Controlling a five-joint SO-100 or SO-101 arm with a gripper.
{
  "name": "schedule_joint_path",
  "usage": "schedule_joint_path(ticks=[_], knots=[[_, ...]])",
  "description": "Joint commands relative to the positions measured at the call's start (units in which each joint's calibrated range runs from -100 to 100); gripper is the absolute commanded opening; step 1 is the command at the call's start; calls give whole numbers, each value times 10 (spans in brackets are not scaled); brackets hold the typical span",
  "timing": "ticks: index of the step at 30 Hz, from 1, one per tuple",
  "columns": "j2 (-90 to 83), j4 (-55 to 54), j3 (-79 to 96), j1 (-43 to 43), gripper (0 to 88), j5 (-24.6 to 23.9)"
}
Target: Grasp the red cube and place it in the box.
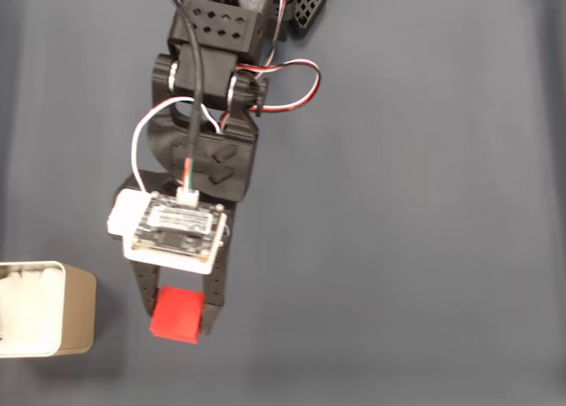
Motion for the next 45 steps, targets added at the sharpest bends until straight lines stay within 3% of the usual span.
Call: schedule_joint_path(ticks=[1, 45], knots=[[-37, 0, -20, 18, 23, 1], [119, -17, -150, 160, 20, -9]])
